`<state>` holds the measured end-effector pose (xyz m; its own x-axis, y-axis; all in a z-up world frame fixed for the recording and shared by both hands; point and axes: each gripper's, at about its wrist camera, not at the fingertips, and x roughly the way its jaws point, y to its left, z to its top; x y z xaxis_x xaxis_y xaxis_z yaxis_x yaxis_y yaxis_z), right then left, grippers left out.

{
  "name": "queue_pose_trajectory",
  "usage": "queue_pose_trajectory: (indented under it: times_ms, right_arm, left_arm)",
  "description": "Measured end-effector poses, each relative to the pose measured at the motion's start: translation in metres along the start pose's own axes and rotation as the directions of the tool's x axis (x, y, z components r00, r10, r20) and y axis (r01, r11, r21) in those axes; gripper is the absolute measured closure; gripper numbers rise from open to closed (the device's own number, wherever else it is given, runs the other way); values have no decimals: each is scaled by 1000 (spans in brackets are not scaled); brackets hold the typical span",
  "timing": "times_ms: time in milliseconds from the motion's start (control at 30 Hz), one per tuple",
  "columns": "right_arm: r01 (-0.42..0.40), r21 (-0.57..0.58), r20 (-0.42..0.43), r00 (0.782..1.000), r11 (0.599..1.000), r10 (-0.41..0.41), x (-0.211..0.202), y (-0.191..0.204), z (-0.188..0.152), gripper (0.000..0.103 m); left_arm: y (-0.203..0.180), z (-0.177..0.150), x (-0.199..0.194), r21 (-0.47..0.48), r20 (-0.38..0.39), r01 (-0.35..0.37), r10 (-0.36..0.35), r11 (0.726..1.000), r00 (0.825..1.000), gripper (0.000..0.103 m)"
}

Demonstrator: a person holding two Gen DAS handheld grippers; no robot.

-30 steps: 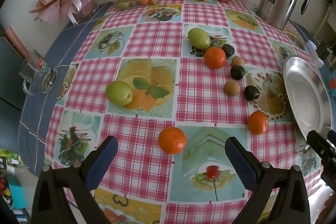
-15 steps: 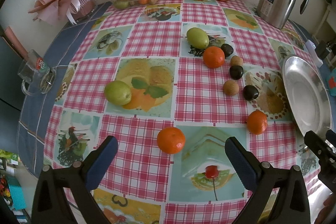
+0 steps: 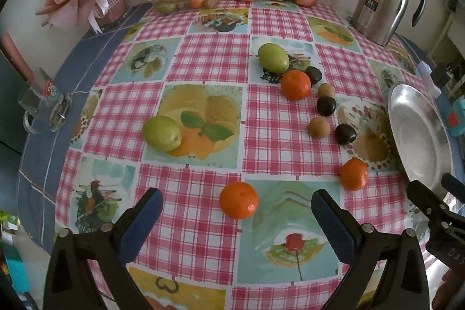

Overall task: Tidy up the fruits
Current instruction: 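Grasp the front orange with the left tool while the right tool grasps another orange, then carry both held oranges over the steel plate with both tools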

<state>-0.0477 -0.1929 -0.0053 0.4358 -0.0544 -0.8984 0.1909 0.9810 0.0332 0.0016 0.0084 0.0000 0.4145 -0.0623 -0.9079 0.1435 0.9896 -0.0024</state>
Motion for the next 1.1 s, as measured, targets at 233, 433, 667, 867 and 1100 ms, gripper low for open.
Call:
queue_pose_trajectory:
  times_ms: [233, 433, 667, 867, 1100]
  right_arm:
    - [-66, -21, -39, 997, 998, 65, 16, 18, 12, 10]
    - [-105, -50, -92, 991, 993, 100, 34, 36, 20, 10]
    - [-110, -68, -169, 981, 992, 97, 61, 48, 24, 25]
    - [-114, -63, -205, 974, 992, 99, 73, 49, 24, 37]
    - [-123, -65, -218, 970, 990, 107, 83, 52, 25, 51]
  left_arm:
    - [13, 8, 7, -23, 23, -16, 17, 1000, 1000, 0]
    - [24, 10, 25, -78, -56, 27, -31, 997, 998, 0]
    - [18, 1, 45, -102, -135, 79, -93, 992, 987, 17]
    - [22, -2, 58, -145, -155, 117, -140, 982, 978, 43]
    - [19, -4, 60, -137, -136, 134, -152, 982, 979, 64]
